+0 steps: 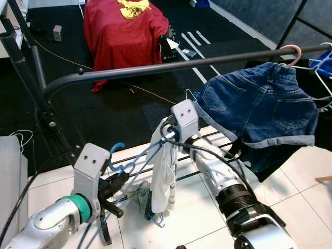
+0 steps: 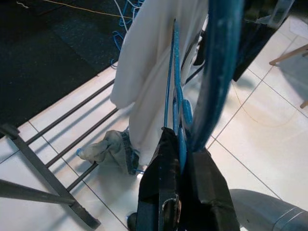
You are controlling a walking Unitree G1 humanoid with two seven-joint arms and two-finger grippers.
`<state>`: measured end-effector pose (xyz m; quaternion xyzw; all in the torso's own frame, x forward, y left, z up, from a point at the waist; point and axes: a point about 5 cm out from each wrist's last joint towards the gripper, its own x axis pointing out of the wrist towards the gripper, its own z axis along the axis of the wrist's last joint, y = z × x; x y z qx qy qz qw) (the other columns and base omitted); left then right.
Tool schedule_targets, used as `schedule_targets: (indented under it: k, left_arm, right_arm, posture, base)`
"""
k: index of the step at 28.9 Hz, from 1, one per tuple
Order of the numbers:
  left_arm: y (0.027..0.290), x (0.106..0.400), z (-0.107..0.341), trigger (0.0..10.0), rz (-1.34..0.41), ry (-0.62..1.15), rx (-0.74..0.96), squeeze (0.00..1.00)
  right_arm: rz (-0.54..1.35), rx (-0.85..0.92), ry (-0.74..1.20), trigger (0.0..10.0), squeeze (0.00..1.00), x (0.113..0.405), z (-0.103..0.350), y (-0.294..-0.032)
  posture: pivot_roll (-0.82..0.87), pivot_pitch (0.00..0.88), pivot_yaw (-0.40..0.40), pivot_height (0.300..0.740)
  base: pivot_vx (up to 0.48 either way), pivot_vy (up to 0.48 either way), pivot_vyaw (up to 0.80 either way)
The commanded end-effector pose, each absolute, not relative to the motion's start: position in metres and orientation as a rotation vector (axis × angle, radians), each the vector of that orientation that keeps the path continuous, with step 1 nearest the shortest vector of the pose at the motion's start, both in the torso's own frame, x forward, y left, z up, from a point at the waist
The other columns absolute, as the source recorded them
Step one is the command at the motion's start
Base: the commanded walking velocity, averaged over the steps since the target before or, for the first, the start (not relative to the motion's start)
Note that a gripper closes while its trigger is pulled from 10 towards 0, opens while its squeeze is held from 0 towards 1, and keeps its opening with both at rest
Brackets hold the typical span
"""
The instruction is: Hang hanger
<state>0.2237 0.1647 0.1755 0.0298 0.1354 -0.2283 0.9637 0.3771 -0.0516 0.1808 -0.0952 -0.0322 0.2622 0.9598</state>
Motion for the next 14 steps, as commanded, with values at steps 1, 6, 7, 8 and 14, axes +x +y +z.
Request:
schedule_targets:
  k: [1,6,7,8,14]
  left_arm:
    - [0.166,0.220,0.174,10.0,-0.456,0.281,0.065,0.00]
    - [0.191,0.218,0.180,10.0,-0.411,0.260,0.109,0.00]
    - [0.191,0.218,0.180,10.0,-0.411,0.260,0.109,0.00]
    - [0.195,0.215,0.183,10.0,-0.440,0.255,0.105,0.00]
    - [0.194,0.203,0.184,10.0,-0.594,0.261,0.112,0.00]
  right_arm:
    - [0.522,-0.198,-0.070,10.0,0.00,0.377,0.181,-0.053]
    - [0.521,-0.234,-0.069,10.0,0.00,0.377,0.179,-0.063]
    - [0.521,-0.234,-0.069,10.0,0.00,0.377,0.179,-0.063]
    - [0.517,-0.242,-0.071,10.0,0.00,0.377,0.179,-0.066]
    - [0.493,-0.268,-0.086,10.0,0.00,0.380,0.182,-0.075]
  posture:
    - [0.02,0.183,-0.019,0.740]
    - [0.03,0.182,-0.025,0.740]
    - [0.03,0.182,-0.025,0.740]
    - [0.03,0.183,-0.025,0.740]
    - [0.02,0.181,-0.017,0.740]
  base:
    - [0.000,0.000,0.00]
    - [0.000,0.000,0.00]
    - [0.000,0.000,0.00]
    - [0.000,0.000,0.00]
    - [0.000,0.000,0.00]
